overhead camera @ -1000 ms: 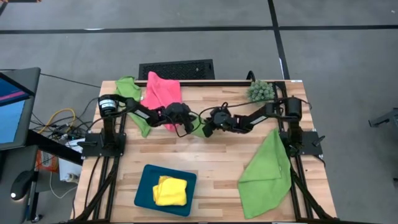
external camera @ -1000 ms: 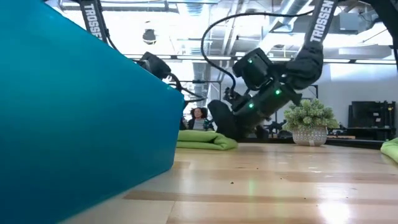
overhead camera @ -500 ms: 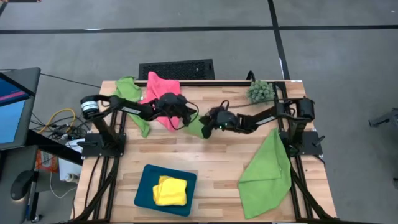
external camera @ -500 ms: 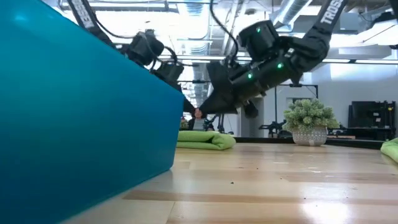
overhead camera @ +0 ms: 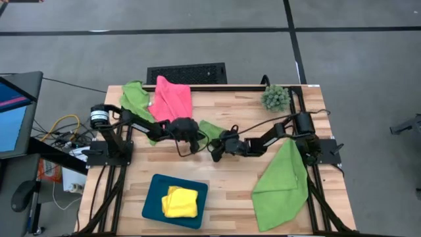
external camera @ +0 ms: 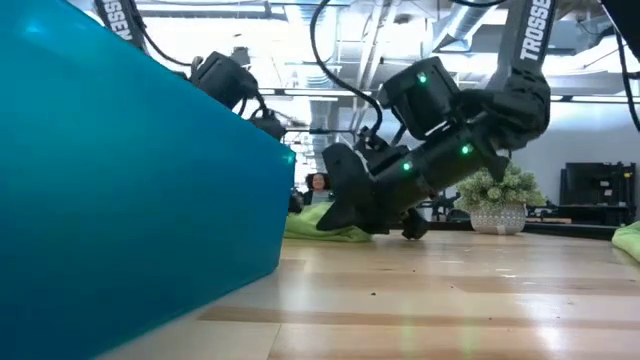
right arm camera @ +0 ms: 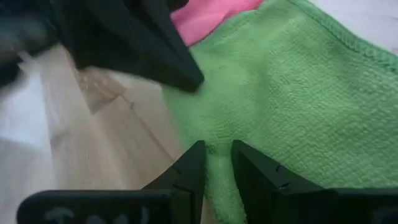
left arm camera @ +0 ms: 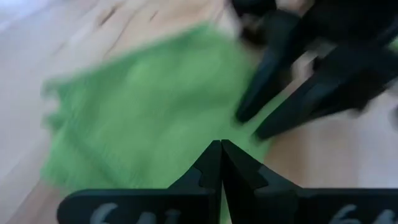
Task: Fold microfiber towels
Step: Stack the top right green microfiber towel on top of the yellow microfiber towel in the blue bin
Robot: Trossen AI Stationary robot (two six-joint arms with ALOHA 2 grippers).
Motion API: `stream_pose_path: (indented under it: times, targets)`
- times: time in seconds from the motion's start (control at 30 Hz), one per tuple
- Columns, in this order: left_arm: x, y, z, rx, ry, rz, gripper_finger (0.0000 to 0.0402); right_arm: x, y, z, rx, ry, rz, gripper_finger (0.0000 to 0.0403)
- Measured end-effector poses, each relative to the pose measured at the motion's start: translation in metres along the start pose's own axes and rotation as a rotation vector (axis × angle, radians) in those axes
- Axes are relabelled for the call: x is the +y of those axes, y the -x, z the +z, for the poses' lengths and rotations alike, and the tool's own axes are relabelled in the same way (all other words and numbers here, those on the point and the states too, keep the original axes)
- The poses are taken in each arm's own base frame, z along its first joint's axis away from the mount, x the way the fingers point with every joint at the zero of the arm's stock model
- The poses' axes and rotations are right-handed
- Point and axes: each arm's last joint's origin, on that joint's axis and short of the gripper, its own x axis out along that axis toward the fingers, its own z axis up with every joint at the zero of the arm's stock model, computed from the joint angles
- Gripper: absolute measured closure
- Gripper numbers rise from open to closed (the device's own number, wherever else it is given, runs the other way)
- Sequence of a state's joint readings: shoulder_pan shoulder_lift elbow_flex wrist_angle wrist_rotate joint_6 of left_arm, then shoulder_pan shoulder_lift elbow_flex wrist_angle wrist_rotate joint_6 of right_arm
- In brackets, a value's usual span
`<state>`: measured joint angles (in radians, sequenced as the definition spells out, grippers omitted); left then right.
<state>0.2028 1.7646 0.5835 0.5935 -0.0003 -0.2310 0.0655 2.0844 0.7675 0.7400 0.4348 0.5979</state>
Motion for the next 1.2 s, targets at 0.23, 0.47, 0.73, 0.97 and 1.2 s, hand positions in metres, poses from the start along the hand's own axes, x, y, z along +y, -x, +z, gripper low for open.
stream_pose_path:
  times: [0.23, 0.47, 0.73, 0.97, 1.2]
  targets:
    - [0.016, -0.007, -0.014, 0.026, -0.016, 0.089, 0.0402, 0.003, 0.005, 0.009, -0.006, -0.045, 0.038, 0.0296]
    - [0.024, -0.001, 0.003, -0.017, 0.125, 0.003, 0.0401, 0.012, 0.056, 0.068, 0.088, -0.203, 0.111, 0.0296]
    - [0.02, 0.034, 0.05, -0.21, 0.139, -0.052, 0.0401, -0.014, 0.11, 0.096, 0.244, -0.405, -0.074, 0.0294]
    - [0.034, 0.031, 0.042, -0.143, 0.101, 0.055, 0.0401, -0.025, 0.092, 0.082, 0.364, -0.51, -0.131, 0.0212]
    - [0.055, 0.015, 0.027, -0.086, 0.123, 0.062, 0.0401, -0.035, 0.052, 0.058, 0.356, -0.675, -0.207, 0.0128]
